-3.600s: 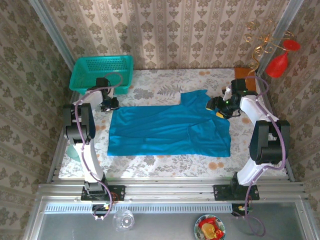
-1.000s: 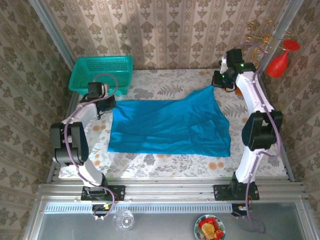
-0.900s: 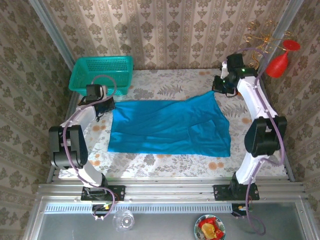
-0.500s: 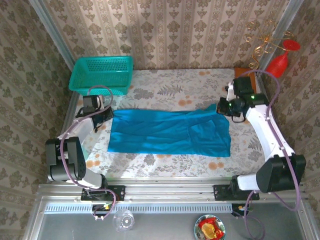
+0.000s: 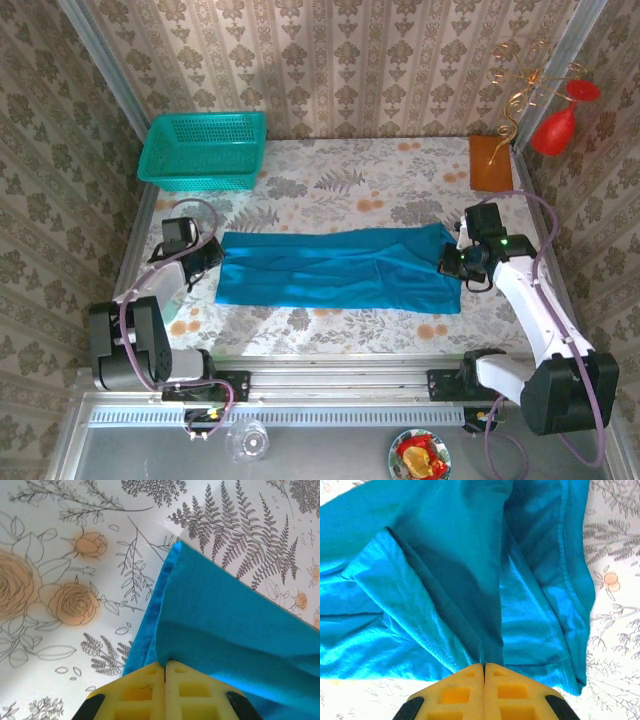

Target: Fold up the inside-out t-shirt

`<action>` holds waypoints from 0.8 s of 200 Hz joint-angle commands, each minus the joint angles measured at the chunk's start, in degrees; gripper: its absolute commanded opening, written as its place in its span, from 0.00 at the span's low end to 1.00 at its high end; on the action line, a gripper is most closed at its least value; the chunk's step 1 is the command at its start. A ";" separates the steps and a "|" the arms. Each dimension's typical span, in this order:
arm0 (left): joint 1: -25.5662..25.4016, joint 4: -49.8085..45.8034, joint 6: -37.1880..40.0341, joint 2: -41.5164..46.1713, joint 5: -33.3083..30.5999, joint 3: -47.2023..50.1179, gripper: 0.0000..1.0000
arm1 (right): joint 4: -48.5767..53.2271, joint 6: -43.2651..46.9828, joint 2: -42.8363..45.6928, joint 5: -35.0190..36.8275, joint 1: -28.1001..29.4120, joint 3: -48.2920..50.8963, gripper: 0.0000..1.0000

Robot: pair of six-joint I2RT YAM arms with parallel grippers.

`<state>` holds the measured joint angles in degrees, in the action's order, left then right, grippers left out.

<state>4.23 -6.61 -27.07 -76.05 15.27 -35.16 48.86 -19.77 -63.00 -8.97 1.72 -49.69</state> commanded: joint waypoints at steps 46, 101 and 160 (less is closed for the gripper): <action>2.07 -0.88 -2.60 5.53 0.02 2.39 0.00 | -1.09 -10.20 7.36 5.32 0.13 2.14 0.00; 2.49 -2.88 -3.64 7.21 -0.15 5.01 0.14 | 0.62 -19.61 16.65 7.76 0.13 9.86 0.00; 2.63 -5.64 -5.01 14.07 -2.73 6.54 0.32 | -1.38 -22.19 19.62 7.20 0.38 11.63 0.34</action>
<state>6.48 -10.15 -31.79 -64.77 13.76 -27.42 48.27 -40.58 -42.28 -2.33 1.76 -36.38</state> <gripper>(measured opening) 0.318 0.327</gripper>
